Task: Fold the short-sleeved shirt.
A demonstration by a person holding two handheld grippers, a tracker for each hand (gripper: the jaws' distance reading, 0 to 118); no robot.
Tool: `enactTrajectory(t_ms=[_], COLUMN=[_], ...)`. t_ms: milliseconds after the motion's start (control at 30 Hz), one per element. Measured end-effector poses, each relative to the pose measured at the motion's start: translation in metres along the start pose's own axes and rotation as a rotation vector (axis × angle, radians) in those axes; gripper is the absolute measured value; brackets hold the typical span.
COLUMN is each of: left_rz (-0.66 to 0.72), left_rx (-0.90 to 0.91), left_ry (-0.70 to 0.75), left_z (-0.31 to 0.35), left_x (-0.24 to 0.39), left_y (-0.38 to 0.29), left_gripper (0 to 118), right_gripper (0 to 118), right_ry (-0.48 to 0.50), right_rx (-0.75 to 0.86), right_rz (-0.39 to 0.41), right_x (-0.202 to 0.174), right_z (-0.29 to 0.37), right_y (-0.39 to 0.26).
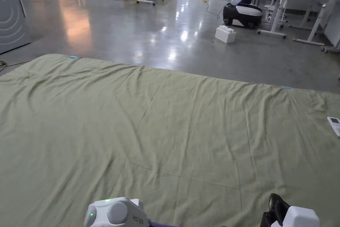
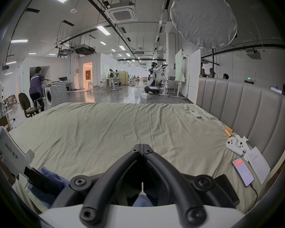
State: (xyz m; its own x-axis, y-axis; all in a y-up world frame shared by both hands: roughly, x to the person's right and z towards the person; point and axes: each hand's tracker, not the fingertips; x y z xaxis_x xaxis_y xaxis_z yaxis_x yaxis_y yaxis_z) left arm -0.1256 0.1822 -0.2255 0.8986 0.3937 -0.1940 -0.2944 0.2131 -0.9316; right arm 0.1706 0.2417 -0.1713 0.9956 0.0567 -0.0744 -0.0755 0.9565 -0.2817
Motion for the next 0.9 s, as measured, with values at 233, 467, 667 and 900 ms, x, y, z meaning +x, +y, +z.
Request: enactTrajectory(t_ms=[233,467,667,900], left_rz=[-0.004,-0.035,-0.041,-0.12], left_rx=[0.002,0.096,0.113,0.01], left_ry=[-0.144,-0.266,-0.177,-0.148], left_z=[0.026,0.082,0.065,0.011], left_x=[-0.007,-0.024,-0.03,-0.004], left_y=[0.002,0.003,-0.004,-0.021], left_gripper=[60,59,20,15], right_gripper=[0,0,0,0], right_ry=[0.01,0.017,0.02,0.02], right_rx=[-0.003,-0.018,-0.023,-0.03], right_rz=[0.008,0.004,-0.002,0.0], right_x=[-0.002,-0.003,-0.005,-0.006], right_z=[-0.001,-0.003,-0.004,-0.004], right_y=[0.0,-0.003,-0.004,-0.006])
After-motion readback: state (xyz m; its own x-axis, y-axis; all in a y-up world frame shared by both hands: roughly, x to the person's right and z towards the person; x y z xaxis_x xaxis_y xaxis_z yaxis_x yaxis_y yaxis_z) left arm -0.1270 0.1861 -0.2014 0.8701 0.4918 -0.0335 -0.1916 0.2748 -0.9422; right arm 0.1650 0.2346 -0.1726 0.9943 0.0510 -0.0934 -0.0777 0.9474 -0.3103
